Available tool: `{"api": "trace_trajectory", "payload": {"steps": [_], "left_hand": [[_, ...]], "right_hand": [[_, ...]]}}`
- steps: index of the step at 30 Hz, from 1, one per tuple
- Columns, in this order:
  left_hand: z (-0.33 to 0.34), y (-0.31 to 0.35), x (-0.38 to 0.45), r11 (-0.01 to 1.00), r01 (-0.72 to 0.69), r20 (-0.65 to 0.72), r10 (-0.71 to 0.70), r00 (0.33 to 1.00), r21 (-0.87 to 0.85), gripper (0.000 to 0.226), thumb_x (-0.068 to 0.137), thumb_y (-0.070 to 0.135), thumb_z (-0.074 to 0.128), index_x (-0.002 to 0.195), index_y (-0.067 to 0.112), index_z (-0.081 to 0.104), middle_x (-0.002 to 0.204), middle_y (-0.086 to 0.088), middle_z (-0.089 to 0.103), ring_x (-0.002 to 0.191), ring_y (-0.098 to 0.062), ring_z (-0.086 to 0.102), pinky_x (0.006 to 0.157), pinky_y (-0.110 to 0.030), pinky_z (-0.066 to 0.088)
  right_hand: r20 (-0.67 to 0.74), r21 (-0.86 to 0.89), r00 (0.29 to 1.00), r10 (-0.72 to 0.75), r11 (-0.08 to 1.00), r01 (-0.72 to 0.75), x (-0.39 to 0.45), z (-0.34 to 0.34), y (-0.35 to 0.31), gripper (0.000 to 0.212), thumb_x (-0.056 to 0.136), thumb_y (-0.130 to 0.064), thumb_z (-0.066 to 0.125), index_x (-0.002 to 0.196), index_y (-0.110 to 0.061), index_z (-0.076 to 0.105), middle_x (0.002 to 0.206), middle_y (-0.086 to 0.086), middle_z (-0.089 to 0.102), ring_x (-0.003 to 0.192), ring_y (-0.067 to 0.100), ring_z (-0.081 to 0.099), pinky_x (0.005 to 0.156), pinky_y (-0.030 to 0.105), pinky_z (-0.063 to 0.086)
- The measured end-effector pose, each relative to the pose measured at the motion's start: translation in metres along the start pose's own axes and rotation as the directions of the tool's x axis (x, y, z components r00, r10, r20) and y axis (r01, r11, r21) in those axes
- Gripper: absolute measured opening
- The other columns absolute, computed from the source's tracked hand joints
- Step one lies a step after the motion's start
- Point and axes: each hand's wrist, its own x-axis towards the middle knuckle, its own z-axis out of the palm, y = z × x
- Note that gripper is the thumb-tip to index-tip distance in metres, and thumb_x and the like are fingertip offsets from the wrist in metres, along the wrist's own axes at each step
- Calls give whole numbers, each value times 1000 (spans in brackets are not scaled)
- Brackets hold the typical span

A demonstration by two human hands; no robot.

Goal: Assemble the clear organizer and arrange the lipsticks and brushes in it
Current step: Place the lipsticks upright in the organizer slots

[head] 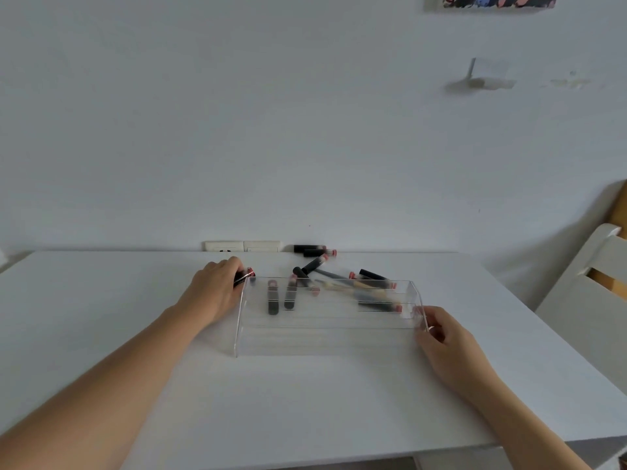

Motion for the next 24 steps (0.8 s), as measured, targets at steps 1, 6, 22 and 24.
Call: {"api": "trace_trajectory", "payload": {"steps": [1,6,22,24], "left_hand": [[3,-2,1,1000,6,7,-6,1000,4,17,102,19,48,116,11,54,112,-9,64,95,-32,50,77,-38,37],[12,-11,8,999,11,39,-13,999,31,35,102,20,44,136,23,50,127,-6,58,110,-33,48,90,-40,39],[-5,-16,11,971,117,-23,-125,992,-210,16,102,31,55,111,19,52,104,-4,56,91,-28,58,74,-39,42],[-11,-17,13,957,100,-103,-133,986,-272,23,102,31,55,121,19,54,110,-3,56,94,-28,58,78,-39,44]], "right_hand": [[7,18,1000,3,1000,-3,0,-1,-1,19,96,-25,61,97,-43,63,77,-2,67,62,12,54,60,29,45],[6,244,994,109,964,-107,13,-16,-12,38,87,-26,55,123,-36,57,100,0,68,74,10,66,74,33,52],[519,-676,831,201,691,255,175,30,-85,44,89,-49,67,113,-11,70,115,8,69,104,28,66,87,37,52],[532,-669,822,203,695,262,179,31,-84,42,89,-48,68,111,-12,70,109,8,71,97,26,69,81,34,53]]}}
